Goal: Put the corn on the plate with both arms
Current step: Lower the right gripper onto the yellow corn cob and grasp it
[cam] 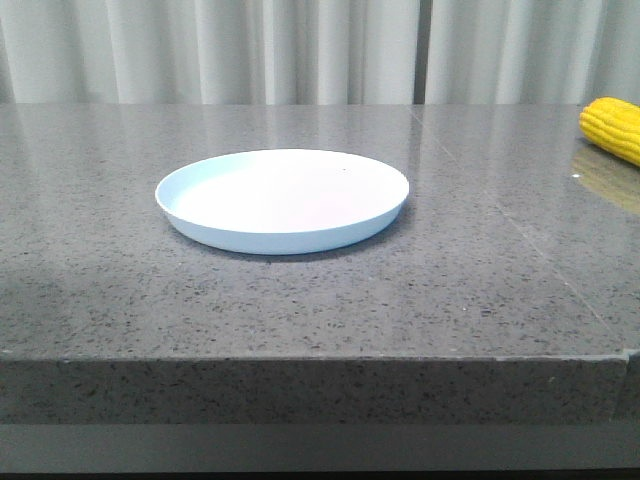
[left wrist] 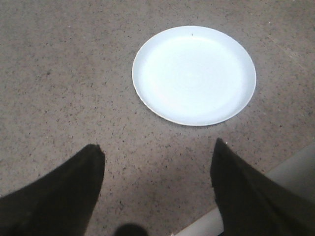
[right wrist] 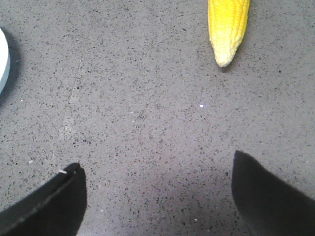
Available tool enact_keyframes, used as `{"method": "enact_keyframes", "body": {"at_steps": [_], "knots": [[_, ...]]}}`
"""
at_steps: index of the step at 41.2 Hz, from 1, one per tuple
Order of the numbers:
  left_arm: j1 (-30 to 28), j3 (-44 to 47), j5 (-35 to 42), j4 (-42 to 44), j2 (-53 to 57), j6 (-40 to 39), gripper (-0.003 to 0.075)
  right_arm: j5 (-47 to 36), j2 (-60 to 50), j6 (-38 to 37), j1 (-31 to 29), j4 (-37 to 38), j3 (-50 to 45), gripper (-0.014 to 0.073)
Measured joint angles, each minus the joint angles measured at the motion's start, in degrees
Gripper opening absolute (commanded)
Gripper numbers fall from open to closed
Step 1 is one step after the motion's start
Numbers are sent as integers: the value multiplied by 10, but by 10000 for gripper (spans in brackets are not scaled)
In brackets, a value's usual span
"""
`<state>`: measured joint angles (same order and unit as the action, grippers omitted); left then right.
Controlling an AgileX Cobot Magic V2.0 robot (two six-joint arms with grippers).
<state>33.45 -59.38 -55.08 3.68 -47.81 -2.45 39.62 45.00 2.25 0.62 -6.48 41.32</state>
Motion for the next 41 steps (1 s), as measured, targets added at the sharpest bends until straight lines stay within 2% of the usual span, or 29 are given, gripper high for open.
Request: {"method": "enact_keyframes", "body": {"at_steps": [15, 41], "knots": [[0, 138, 32, 0, 177, -5, 459, 0, 0, 0, 0, 0, 0, 625], [0, 146, 36, 0, 191, -5, 459, 1, 13, 0, 0, 0, 0, 625]]}}
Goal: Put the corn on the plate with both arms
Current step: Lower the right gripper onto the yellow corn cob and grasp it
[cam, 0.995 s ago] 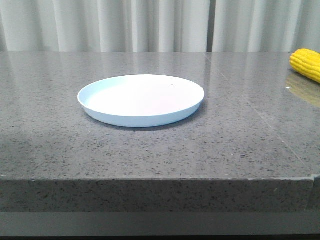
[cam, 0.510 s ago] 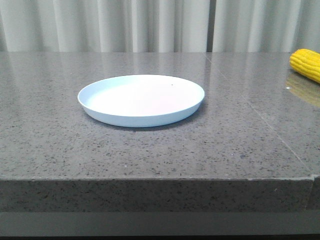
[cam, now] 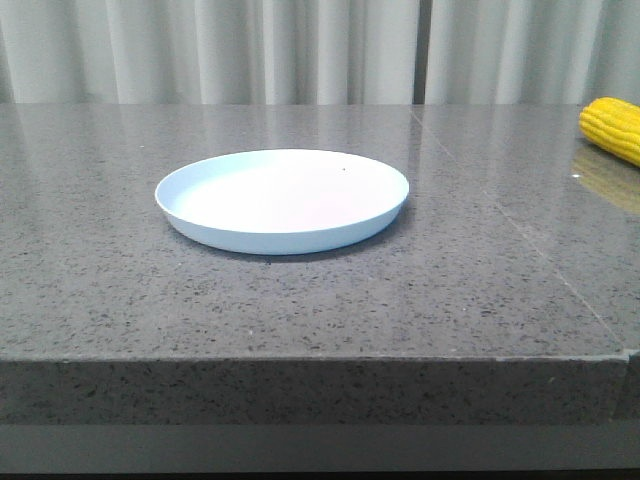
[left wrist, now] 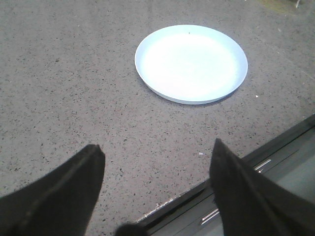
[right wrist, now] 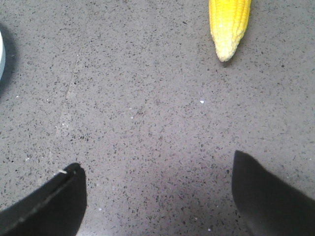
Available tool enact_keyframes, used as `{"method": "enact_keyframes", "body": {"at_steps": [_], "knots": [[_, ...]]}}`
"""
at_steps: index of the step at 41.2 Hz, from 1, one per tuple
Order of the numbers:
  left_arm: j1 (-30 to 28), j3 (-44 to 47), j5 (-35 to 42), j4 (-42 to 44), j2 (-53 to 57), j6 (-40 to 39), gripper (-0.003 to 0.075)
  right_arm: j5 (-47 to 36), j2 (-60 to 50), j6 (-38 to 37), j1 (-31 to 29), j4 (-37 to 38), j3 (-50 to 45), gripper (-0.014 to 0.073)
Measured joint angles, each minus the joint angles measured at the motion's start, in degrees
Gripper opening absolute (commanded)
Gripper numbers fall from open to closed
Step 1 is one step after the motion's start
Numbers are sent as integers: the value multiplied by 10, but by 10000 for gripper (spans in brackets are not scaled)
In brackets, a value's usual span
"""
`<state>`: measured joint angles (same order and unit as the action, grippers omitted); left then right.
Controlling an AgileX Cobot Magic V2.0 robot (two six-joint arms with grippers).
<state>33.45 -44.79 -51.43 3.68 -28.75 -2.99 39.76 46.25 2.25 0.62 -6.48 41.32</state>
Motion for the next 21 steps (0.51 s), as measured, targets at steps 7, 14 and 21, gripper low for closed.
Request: {"method": "enact_keyframes", "body": {"at_steps": [7, 14, 21], "knots": [[0, 0, 0, 0, 0, 0, 459, 6, 16, 0, 0, 7, 17, 625], [0, 0, 0, 0, 0, 0, 459, 56, 89, -1, -16, 9, 107, 625], [0, 0, 0, 0, 0, 0, 459, 109, 201, -1, -51, 12, 215, 625]]}}
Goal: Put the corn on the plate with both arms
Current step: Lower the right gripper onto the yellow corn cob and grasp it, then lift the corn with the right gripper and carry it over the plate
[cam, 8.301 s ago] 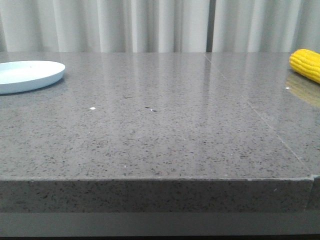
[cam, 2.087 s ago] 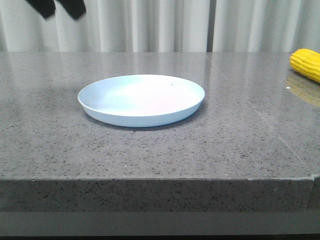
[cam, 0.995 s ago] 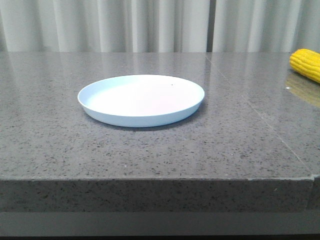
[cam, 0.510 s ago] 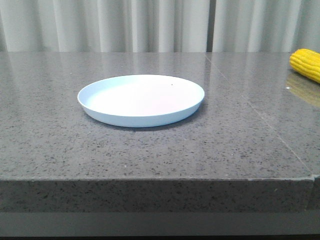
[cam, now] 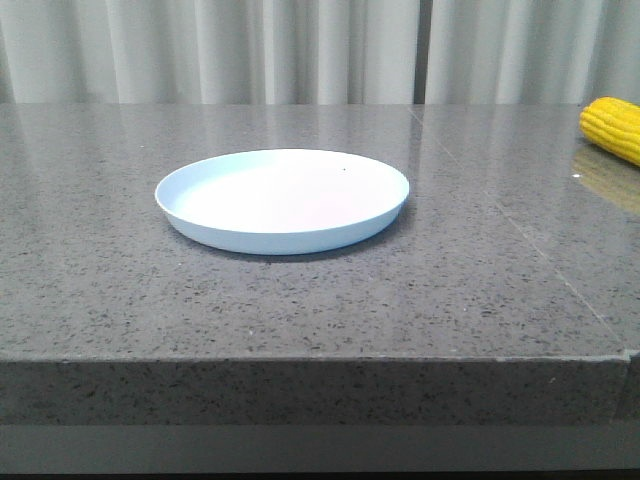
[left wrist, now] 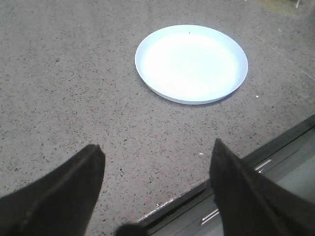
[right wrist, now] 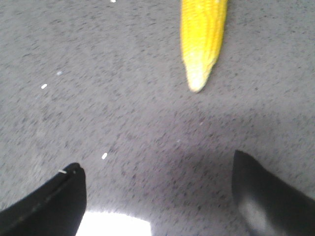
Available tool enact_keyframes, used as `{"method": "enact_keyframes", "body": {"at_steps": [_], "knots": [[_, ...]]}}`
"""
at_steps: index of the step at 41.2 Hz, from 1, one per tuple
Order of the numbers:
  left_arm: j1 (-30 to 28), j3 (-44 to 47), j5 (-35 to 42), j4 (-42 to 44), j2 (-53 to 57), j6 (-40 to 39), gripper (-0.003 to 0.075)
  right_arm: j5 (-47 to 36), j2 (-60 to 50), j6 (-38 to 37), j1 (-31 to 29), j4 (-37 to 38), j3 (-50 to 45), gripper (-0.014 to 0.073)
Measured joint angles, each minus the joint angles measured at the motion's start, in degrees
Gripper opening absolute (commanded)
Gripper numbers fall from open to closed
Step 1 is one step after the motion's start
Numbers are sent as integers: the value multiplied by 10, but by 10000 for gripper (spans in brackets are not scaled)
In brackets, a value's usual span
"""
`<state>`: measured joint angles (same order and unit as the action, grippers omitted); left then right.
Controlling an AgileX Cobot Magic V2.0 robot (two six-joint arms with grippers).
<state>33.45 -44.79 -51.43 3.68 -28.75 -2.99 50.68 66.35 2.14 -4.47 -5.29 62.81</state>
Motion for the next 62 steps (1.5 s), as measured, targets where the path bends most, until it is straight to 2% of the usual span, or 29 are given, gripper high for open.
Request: {"method": "enact_keyframes", "body": {"at_steps": [6, 22, 31, 39, 42, 50, 52, 62], "knots": [[0, 0, 0, 0, 0, 0, 459, 27, 95, 0, -10, 9, 92, 625], [0, 0, 0, 0, 0, -1, 459, 31, 319, -1, -9, 39, 282, 625], [0, 0, 0, 0, 0, -1, 459, 26, 406, -1, -9, 53, 340, 625], [0, 0, 0, 0, 0, -1, 459, 8, 456, -1, -9, 53, 354, 619], [0, 0, 0, 0, 0, -1, 459, 2, 468, -1, -9, 53, 356, 579], [0, 0, 0, 0, 0, -1, 459, -2, 475, -1, -9, 53, 357, 278], [0, 0, 0, 0, 0, -1, 459, -2, 475, -1, -10, 53, 357, 256], [0, 0, 0, 0, 0, -1, 459, 14, 459, -1, -9, 50, 357, 259]]}}
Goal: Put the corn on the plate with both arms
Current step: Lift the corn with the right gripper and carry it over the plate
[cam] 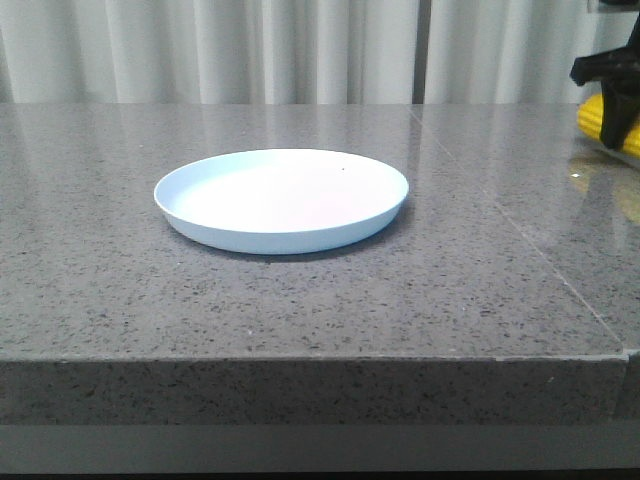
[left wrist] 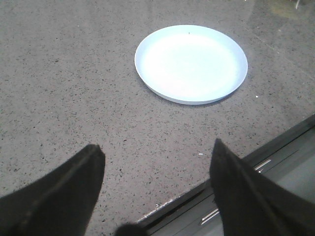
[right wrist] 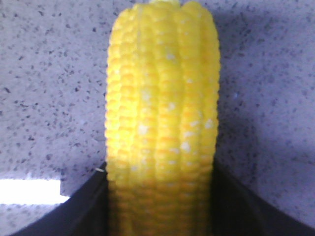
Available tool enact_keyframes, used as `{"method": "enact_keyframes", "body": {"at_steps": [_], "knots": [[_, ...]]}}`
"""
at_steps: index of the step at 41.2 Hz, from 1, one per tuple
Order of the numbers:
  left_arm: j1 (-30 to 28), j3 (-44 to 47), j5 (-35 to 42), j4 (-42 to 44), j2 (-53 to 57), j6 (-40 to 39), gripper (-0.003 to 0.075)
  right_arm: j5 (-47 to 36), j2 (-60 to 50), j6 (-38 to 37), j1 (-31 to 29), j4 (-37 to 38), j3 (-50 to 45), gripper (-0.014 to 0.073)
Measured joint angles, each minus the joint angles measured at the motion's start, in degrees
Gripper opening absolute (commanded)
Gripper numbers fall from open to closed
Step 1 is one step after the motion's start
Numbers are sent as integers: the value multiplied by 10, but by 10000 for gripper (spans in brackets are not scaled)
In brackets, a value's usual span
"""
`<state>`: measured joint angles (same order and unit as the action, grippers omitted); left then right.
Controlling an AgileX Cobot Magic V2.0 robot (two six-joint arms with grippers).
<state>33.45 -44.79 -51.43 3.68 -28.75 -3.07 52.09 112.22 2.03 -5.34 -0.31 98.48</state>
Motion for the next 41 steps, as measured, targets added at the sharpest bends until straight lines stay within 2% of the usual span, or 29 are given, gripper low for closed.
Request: {"method": "enact_keyframes", "body": {"at_steps": [9, 20, 31, 41], "knots": [[0, 0, 0, 0, 0, 0, 459, 3, -79, 0, 39, -1, 0, 259], [0, 0, 0, 0, 0, 0, 459, 30, -164, 0, 185, -25, 0, 259], [0, 0, 0, 0, 0, 0, 459, 39, -153, 0, 321, -94, 1, 259], [0, 0, 0, 0, 0, 0, 459, 21, -83, -10, 360, -135, 1, 259]]}}
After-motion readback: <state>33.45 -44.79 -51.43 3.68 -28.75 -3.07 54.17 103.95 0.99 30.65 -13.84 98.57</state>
